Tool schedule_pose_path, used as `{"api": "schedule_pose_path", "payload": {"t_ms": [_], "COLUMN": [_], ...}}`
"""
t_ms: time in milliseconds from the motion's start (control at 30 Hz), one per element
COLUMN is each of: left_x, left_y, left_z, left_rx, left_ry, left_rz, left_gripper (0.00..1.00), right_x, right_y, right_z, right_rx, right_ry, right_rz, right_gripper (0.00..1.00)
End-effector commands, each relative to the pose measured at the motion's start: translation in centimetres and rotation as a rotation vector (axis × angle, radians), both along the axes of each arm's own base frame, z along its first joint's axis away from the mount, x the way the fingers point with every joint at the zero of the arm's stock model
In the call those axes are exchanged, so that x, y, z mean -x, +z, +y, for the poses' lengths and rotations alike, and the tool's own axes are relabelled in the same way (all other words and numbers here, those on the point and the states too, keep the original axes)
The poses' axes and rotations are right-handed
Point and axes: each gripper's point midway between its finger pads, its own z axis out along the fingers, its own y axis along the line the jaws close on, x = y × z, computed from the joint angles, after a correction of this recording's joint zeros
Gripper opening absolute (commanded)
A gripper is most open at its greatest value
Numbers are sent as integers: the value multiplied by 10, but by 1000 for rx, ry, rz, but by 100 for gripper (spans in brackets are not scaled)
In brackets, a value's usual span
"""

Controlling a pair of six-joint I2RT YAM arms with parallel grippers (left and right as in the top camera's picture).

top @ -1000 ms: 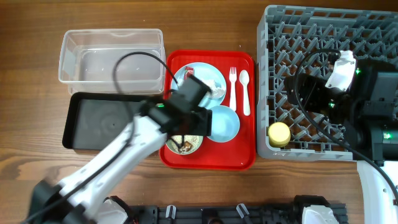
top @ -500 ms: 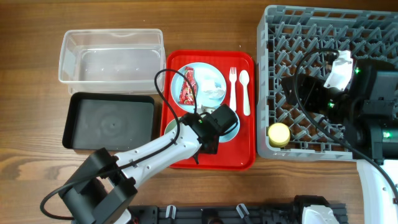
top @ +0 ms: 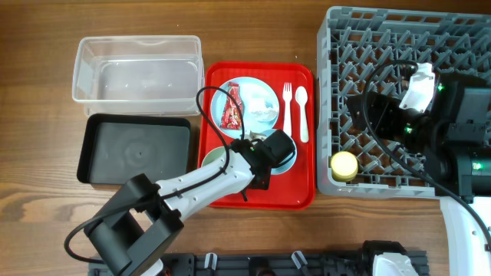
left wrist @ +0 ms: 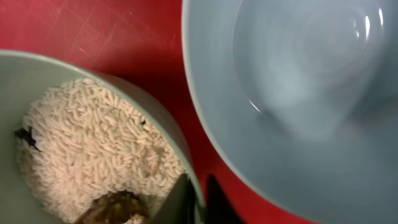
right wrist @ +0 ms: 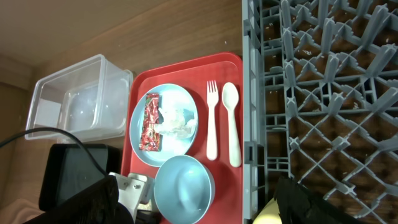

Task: Sort waste into correct bins and load items into the dishwasher rack
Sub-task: 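Tip the green bowl over the black tray to dump the rice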

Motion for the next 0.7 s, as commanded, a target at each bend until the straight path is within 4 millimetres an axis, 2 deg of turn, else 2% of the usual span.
{"api": "schedule_pose_path", "payload": {"t_ms": [0, 67, 133, 200, 233, 333, 400, 467, 533, 600, 667], "left_x": [1, -4, -21, -36, -42, -62, -76, -84, -88, -94, -97], "left_y": [2, 29, 78, 121, 139, 168, 170, 156, 146, 149, 134], "left_z": [6, 16, 26, 33, 43, 81, 108, 136, 150, 164, 183], "left_rx": [-18, -29, 55, 247, 354, 602, 731, 867, 1049, 1284, 1368], "left_ry": [8, 34, 103, 193, 249, 322, 370, 435, 456, 476, 568], "left_rz": [-1, -15, -59, -78, -72, -28, 9, 71, 120, 142, 170], "left_gripper": [4, 4, 4, 4, 4, 4, 4, 4, 4, 4, 4], "right_x": [-1, -1, -1, -1, -1, -1, 0, 0, 1, 0, 1], "right_y": [3, 3, 3, 3, 3, 3, 2, 2, 2, 2, 2], "right_z": [4, 4, 4, 4, 4, 4, 4, 4, 4, 4, 4], "right_rx": [-14, -13, -13, -13, -13, -13, -14, -14, -14, -14, -14], "right_ry": [17, 16, 16, 16, 16, 17, 17, 17, 16, 16, 17], "right_rz": [-3, -4, -3, -4, -4, -2, 0, 2, 5, 4, 5], "right_gripper": [83, 83, 83, 84, 84, 84, 84, 84, 85, 85, 85]}}
